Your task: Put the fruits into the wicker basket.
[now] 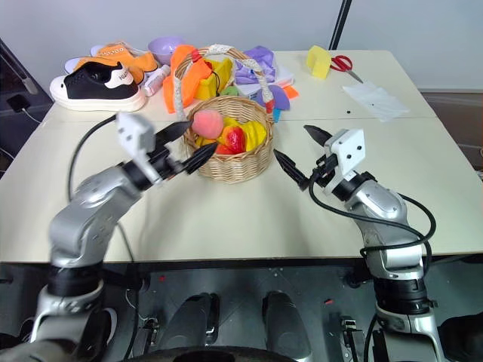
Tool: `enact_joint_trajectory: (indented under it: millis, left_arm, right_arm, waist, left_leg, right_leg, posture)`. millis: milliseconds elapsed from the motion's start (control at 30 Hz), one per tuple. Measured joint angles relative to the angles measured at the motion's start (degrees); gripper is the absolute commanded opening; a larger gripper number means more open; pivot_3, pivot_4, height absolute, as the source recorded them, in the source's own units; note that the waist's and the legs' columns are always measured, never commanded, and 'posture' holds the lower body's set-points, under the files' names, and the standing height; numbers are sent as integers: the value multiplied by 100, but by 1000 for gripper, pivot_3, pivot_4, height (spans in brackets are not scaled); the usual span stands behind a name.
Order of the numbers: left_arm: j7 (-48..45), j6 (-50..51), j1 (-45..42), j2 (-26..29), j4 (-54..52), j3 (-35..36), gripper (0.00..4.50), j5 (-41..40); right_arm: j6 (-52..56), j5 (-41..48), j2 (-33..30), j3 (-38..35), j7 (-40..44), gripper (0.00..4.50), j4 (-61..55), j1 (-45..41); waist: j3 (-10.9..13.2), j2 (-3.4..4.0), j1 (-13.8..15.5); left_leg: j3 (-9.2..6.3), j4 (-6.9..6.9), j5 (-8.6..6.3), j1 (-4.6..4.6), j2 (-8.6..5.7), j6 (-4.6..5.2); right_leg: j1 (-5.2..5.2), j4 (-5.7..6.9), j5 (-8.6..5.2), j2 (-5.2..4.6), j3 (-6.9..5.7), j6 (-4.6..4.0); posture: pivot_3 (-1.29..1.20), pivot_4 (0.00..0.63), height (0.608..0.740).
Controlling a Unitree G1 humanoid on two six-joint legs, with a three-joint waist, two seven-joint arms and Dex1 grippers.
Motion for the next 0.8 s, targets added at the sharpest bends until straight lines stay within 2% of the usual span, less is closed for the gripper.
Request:
enact_joint_trajectory:
  millis: [100,233,433,633,767,800]
  left_arm:
    - [-281,9,869,454,-183,676,4462,-259]
    - [-287,-103,1232,555,-226,1273,4462,-429]
    - [-535,-326,1841,539,-381,1459,4462,-695]
    - [-785,-585,2311,591,-434,1730,4462,-879]
    - [-876,-658,2592,665,-435,1829,4462,-906]
    - [-899,-661,2658,673,-436,1851,4500,-925]
  right_arm:
    - [0,-10,52,-12,-84,4500,32,3]
    - [-10,-257,252,190,-320,4500,413,-387]
    - [-207,-859,620,431,-774,4500,1889,-1805]
    - [-602,-1196,942,579,-869,4500,3197,-2585]
    - [-907,-1305,1136,637,-846,4500,3671,-2807]
    - [-962,-1306,1185,637,-846,3977,3760,-2838]
  waist:
    - [1,1,2]
    - [1,1,27]
    - [1,1,-3]
    - [2,3,-11]
    - [2,3,-12]
    - [2,3,-13]
  left_leg:
    - [1,0,0,0,5,0]
    - [8,13,0,-1,5,0]
    - [16,-4,0,-2,6,0]
    - [13,-15,0,-4,9,0]
    - [17,-14,0,-4,9,0]
    - [17,-14,0,-4,9,0]
  right_leg:
    - [-1,-2,-2,-1,0,-3]
    - [5,-7,2,-13,0,-11]
    - [-9,-5,5,-8,3,-12]
    - [-17,-2,6,-4,-1,-12]
    - [-17,-3,6,-8,2,-13]
    - [-17,-2,6,-9,1,-13]
  posture:
    - [0,150,740]
    - [0,150,740]
    - [0,150,740]
    - [0,150,740]
    - [0,150,740]
    - [0,150,740]
